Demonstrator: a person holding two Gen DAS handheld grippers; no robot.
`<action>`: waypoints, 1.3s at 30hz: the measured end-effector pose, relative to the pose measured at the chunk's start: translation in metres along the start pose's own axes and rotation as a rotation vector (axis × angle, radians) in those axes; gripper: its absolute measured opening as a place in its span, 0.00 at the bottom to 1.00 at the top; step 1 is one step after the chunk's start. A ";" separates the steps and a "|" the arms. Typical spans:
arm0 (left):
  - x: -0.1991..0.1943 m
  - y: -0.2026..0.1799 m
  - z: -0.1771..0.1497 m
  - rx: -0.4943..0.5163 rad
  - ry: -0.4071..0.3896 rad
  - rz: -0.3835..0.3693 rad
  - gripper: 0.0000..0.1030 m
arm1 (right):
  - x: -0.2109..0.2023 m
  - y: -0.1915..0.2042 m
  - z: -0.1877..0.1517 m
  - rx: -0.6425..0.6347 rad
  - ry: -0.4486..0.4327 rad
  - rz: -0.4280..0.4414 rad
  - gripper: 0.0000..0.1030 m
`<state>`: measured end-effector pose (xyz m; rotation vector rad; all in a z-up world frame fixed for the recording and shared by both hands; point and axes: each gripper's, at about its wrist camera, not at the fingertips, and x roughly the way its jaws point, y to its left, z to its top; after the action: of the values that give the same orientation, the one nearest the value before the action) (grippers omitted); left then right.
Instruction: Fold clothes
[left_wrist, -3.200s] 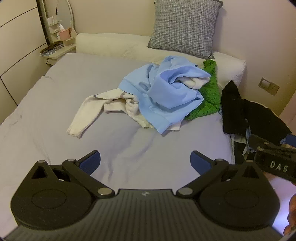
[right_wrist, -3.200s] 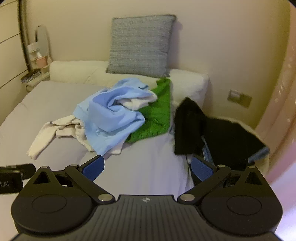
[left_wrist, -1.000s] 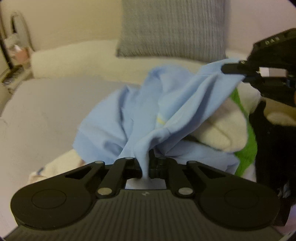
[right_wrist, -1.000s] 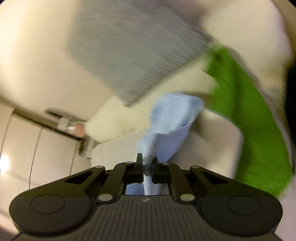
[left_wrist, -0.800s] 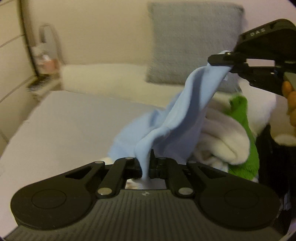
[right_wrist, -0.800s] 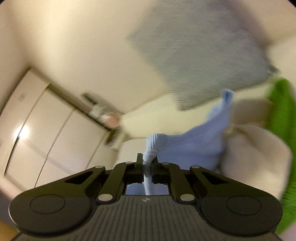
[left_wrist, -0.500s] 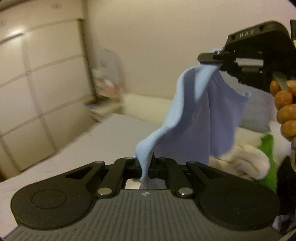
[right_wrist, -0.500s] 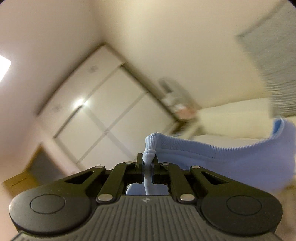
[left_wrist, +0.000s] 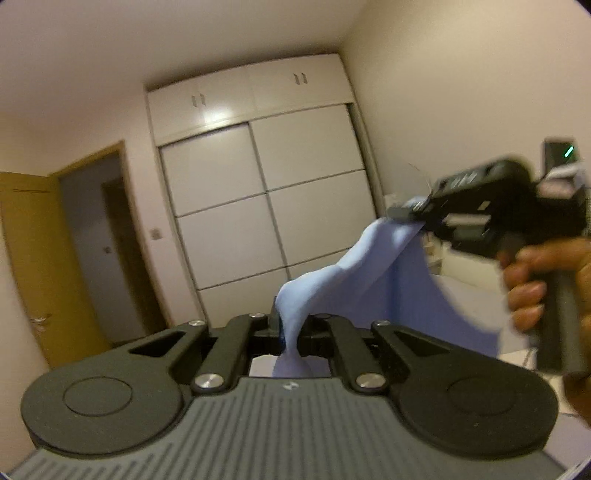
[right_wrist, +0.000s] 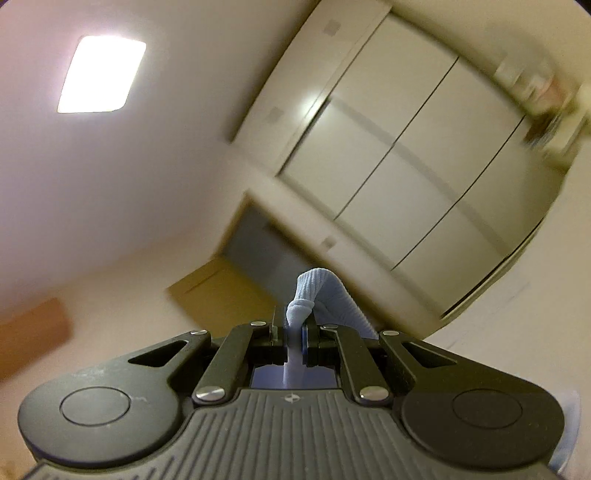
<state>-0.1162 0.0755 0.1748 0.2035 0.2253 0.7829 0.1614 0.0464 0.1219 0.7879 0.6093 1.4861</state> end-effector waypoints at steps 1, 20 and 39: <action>-0.010 0.005 0.002 0.002 0.005 0.007 0.03 | 0.008 0.004 -0.009 0.013 0.025 0.022 0.07; 0.007 -0.074 -0.216 -0.223 0.781 -0.254 0.38 | -0.155 -0.223 -0.161 0.265 0.497 -0.761 0.50; 0.095 0.070 -0.358 0.014 0.925 -0.425 0.37 | -0.116 -0.194 -0.363 0.422 0.406 -1.012 0.51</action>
<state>-0.1961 0.2266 -0.1609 -0.2086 1.1098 0.4020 -0.0015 -0.0234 -0.2675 0.3548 1.4069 0.5634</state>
